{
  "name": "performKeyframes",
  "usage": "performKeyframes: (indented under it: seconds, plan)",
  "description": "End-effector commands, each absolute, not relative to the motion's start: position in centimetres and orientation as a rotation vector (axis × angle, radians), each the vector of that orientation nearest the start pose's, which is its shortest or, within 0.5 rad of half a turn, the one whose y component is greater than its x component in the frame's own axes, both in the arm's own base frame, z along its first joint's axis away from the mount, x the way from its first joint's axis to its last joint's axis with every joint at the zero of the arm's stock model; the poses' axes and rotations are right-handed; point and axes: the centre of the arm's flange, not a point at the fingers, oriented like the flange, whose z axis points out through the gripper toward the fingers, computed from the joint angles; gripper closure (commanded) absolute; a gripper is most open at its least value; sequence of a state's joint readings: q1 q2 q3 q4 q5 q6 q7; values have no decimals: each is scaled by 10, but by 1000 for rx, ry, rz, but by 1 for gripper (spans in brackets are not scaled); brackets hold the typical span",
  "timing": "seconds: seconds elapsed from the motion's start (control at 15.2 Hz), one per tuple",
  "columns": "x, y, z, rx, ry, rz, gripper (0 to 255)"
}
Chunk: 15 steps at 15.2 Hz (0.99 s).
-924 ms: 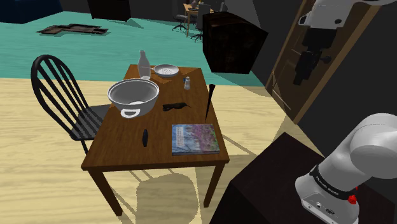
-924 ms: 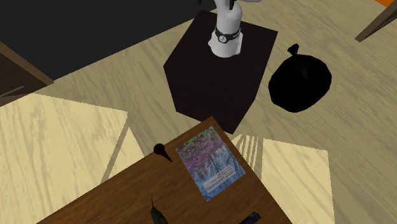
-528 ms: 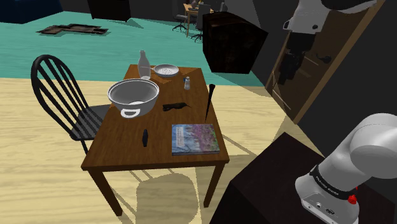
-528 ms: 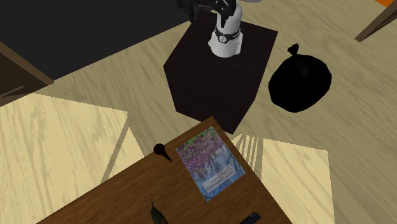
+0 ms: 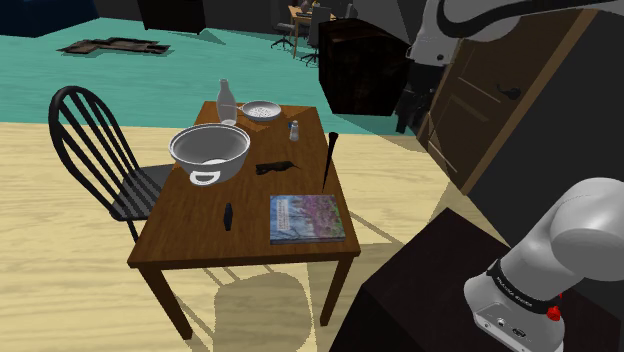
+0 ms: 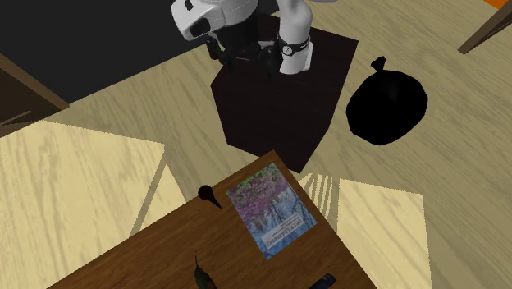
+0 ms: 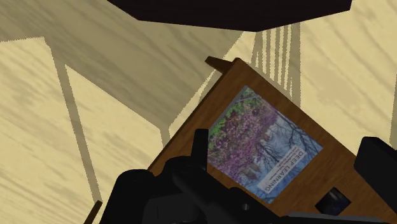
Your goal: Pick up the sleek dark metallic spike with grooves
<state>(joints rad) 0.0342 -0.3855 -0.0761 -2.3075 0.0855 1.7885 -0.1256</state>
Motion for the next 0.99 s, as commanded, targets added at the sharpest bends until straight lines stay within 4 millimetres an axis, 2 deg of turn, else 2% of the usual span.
performKeyframes:
  seconds: [0.0, 0.92]
  plan:
    - [441, -15, 470, -3005, -102, 182, 0]
    - [602, -26, 386, -2949, -111, 134, 0]
